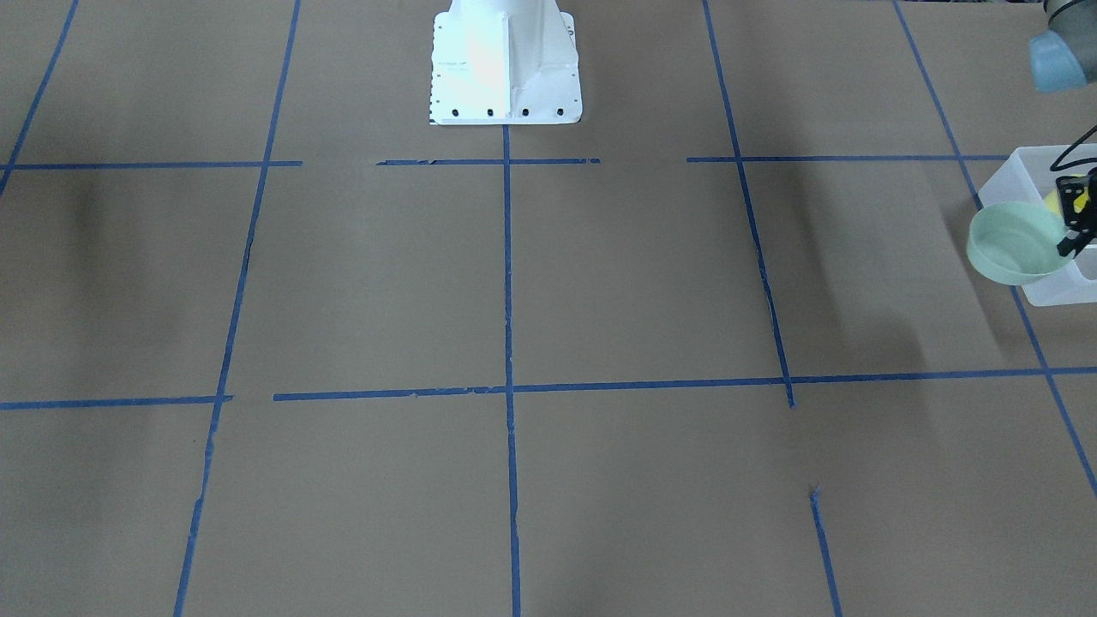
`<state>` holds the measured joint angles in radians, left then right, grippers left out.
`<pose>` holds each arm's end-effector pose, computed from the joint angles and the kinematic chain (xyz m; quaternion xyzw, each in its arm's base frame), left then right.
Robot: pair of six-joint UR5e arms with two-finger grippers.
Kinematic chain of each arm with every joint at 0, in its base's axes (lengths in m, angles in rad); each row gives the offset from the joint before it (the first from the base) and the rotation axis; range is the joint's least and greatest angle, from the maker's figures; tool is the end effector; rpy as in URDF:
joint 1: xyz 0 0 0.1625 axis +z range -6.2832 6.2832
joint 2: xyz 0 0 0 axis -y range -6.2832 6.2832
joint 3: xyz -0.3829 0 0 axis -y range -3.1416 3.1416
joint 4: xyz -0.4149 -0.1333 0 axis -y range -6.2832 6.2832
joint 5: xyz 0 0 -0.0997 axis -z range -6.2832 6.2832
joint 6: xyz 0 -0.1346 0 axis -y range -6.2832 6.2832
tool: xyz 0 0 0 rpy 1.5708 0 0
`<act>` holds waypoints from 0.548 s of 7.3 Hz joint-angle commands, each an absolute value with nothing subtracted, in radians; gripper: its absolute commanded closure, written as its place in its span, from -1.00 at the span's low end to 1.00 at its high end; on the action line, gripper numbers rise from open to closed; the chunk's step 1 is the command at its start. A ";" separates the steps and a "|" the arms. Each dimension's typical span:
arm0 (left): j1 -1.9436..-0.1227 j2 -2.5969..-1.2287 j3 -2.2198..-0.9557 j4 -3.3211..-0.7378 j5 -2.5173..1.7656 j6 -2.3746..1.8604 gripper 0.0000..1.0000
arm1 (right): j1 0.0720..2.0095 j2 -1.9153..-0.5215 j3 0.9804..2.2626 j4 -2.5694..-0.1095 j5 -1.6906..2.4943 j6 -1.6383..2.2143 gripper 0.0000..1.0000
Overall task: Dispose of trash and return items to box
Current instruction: 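Close the left gripper on the green bowl's rim and lift it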
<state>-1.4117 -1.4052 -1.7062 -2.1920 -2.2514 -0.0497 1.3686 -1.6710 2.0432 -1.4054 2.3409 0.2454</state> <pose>0.0301 -0.4941 0.5840 0.2398 0.3462 0.1464 0.8951 -0.0583 -0.4814 0.4245 0.1596 -0.4077 -0.0804 0.8954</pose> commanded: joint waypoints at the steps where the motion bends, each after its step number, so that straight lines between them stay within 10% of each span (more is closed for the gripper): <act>1: -1.662 -1.442 -1.681 -1.966 -2.255 0.358 1.00 | 1.368 -1.671 2.043 -1.405 2.341 0.245 -1.00; 4: -1.724 -1.425 -1.499 -2.056 -2.252 0.528 1.00 | 1.368 -1.671 2.043 -1.404 2.341 0.244 -1.00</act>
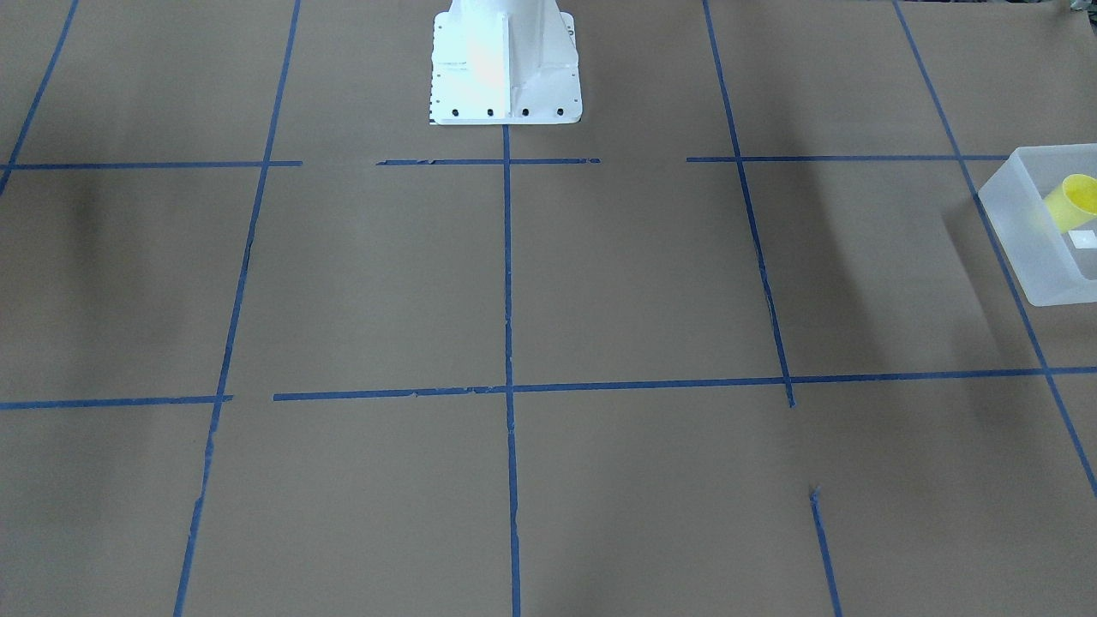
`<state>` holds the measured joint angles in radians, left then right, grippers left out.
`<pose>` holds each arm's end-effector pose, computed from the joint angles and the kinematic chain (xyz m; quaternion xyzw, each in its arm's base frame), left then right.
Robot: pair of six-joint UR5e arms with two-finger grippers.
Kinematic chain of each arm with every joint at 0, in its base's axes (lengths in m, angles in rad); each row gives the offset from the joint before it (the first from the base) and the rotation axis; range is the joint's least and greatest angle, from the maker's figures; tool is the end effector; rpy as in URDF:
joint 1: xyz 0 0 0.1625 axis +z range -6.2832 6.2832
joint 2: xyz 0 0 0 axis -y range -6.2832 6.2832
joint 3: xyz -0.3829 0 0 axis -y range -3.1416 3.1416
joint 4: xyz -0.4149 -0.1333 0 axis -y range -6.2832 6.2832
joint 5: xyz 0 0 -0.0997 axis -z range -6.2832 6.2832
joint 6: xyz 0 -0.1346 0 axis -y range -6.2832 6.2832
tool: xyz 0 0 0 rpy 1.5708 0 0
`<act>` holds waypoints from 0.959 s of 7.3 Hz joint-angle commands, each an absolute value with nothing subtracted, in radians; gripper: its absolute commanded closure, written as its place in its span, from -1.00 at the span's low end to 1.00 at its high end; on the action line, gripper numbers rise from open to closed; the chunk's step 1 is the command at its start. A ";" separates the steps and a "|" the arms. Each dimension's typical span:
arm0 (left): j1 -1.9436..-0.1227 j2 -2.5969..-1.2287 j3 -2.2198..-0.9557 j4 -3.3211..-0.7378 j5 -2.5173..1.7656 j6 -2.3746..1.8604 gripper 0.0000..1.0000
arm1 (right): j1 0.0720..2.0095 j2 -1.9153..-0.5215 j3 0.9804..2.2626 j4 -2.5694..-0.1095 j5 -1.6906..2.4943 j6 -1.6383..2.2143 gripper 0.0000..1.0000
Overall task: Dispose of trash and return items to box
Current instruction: 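Carry the green bowl with the left gripper over the clear box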
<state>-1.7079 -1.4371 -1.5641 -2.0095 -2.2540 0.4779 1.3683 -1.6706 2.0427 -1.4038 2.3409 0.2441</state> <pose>-0.1143 -0.4746 0.6705 0.2337 0.2734 0.2071 0.9098 -0.0585 -0.4816 0.4244 0.1605 -0.4077 -0.0814 0.8952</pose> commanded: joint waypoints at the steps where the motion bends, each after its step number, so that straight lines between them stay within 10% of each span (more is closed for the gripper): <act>1: -1.726 -1.395 -1.424 -2.182 -2.247 0.526 1.00 | 1.368 -1.671 2.043 -1.404 2.341 0.244 -1.00; 7: -1.721 -1.373 -1.184 -2.533 -2.152 0.334 1.00 | 1.367 -1.672 2.042 -1.404 2.341 0.242 -1.00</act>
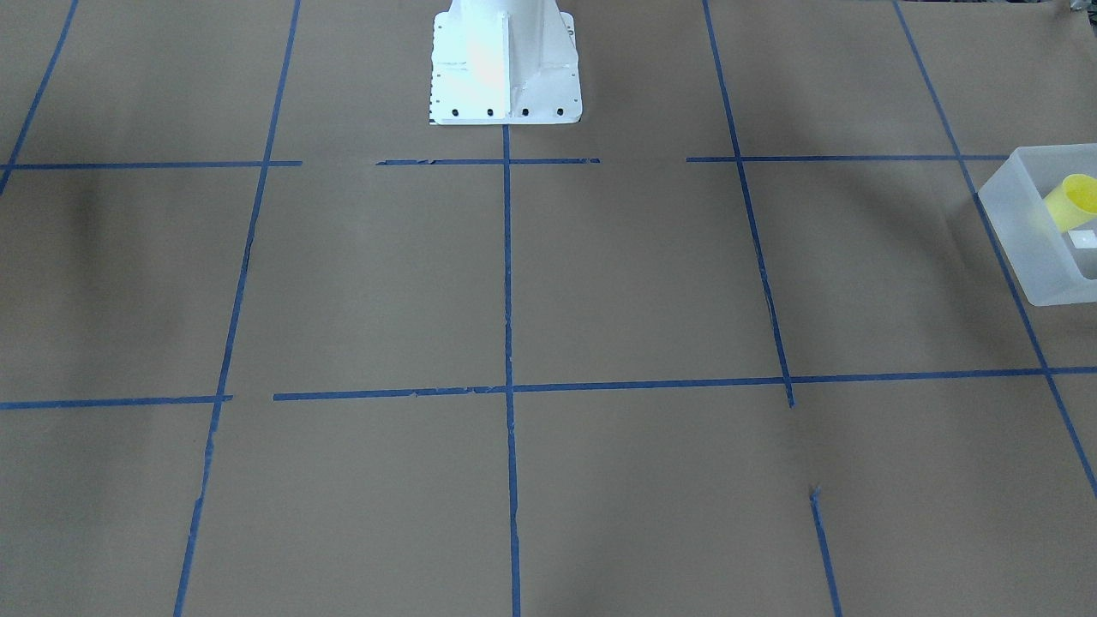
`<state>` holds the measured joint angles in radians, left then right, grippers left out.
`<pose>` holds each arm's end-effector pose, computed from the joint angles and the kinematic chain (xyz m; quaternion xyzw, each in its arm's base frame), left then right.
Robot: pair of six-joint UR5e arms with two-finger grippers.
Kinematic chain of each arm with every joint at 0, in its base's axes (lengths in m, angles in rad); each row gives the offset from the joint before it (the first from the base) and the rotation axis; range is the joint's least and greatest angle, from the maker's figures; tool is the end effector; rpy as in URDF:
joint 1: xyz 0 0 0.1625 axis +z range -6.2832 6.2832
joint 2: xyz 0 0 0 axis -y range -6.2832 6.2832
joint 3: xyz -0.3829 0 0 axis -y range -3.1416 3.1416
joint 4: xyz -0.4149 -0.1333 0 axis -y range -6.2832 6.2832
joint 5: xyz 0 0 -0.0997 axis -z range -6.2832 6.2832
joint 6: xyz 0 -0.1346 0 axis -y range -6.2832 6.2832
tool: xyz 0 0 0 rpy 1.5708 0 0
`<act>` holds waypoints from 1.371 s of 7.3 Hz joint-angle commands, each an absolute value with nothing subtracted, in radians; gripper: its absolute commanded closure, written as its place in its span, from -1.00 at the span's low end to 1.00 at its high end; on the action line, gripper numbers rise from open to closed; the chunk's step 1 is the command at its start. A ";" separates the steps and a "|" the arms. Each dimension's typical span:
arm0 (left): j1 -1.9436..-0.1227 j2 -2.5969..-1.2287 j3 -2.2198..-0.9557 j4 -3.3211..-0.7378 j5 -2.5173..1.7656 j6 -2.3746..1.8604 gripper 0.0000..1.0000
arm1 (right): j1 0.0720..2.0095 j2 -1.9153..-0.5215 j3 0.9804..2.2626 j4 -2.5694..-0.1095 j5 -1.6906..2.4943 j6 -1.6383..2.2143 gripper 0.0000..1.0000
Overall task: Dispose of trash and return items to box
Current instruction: 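Carry the green bowl with the left gripper over the clear box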
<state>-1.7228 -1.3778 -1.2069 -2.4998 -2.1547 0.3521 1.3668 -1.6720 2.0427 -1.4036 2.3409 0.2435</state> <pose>-0.1209 -0.3988 0.8260 0.2421 0.2297 0.1470 0.9311 -0.0591 -0.4812 0.4250 0.1598 -0.4077 -0.0821 0.8953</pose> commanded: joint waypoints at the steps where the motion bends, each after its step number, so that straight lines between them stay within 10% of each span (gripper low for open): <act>1: -1.720 -1.373 -1.184 -2.534 -2.161 0.322 0.94 | 1.365 -1.672 2.042 -1.404 2.341 0.242 -1.00; 3: -1.712 -1.373 -1.186 -2.536 -2.166 0.273 0.85 | 1.362 -1.672 2.042 -1.404 2.341 0.242 -1.00; 5: -1.694 -1.373 -1.186 -2.551 -2.193 0.276 0.11 | 1.358 -1.672 2.042 -1.404 2.341 0.244 -1.00; 7: -1.684 -1.374 -1.190 -2.563 -2.207 0.273 -0.09 | 1.358 -1.672 2.042 -1.404 2.341 0.244 -1.00; 9: -1.680 -1.376 -1.346 -2.486 -2.207 0.264 -0.99 | 1.356 -1.669 2.042 -1.404 2.342 0.250 -1.00; 10: -1.677 -1.382 -1.500 -2.277 -2.207 0.232 -1.00 | 1.350 -1.669 2.042 -1.404 2.336 0.252 -1.00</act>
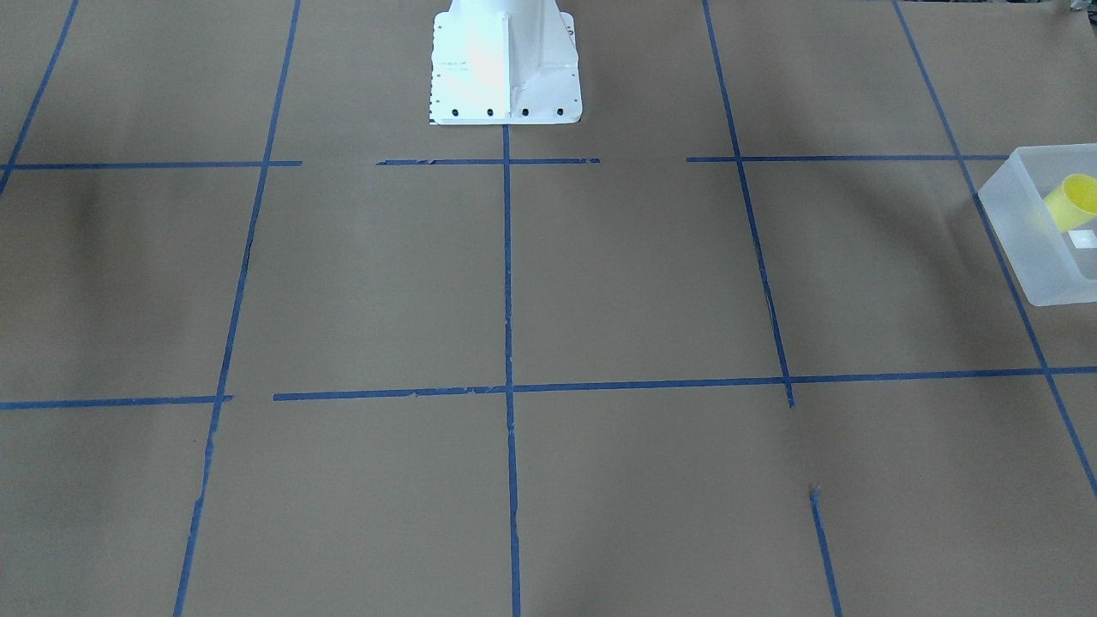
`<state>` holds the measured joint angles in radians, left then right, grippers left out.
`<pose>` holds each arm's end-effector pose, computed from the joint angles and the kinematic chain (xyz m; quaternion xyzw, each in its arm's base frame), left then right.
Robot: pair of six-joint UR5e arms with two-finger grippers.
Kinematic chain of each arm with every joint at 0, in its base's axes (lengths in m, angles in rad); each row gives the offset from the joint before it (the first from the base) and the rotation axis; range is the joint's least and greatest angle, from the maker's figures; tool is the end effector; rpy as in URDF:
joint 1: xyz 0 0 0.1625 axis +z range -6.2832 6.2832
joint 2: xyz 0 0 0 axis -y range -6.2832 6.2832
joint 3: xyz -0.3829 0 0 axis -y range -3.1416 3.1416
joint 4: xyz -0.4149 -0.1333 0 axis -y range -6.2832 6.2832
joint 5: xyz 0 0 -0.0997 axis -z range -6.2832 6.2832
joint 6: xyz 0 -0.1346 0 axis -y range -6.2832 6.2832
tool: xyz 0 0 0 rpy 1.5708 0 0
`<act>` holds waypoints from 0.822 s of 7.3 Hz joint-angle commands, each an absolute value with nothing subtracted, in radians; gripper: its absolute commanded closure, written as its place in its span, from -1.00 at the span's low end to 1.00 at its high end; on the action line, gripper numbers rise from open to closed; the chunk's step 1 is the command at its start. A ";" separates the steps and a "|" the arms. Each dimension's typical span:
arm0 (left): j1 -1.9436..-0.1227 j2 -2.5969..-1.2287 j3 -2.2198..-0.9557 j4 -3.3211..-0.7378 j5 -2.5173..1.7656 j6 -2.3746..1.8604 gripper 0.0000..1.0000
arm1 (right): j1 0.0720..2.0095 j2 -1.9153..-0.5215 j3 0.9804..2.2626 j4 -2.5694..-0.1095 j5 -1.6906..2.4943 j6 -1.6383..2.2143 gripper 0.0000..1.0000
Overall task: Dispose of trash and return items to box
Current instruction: 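Lower the green bowl into the clear box and open the left gripper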
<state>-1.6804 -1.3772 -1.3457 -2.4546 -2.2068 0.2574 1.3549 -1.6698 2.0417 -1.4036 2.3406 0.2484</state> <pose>-0.1015 -0.4346 0.7590 0.2708 0.2592 0.1401 0.9164 -0.0650 -0.4811 0.4245 0.1569 -0.4090 -0.0855 0.8949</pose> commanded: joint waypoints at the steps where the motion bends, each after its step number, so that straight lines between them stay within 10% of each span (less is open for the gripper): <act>1: -1.677 -1.384 -1.687 -2.041 -2.207 0.182 -1.00 | 1.342 -1.669 2.042 -1.404 2.330 0.252 -1.00; 6: -1.671 -1.344 -1.782 -1.677 -2.482 0.167 -1.00 | 1.347 -1.716 2.051 -1.405 2.324 0.249 -1.00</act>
<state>-1.6760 -1.3567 -1.7836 -1.7300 -2.4663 0.1631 1.3436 -1.6954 2.0458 -1.4050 2.3262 0.2508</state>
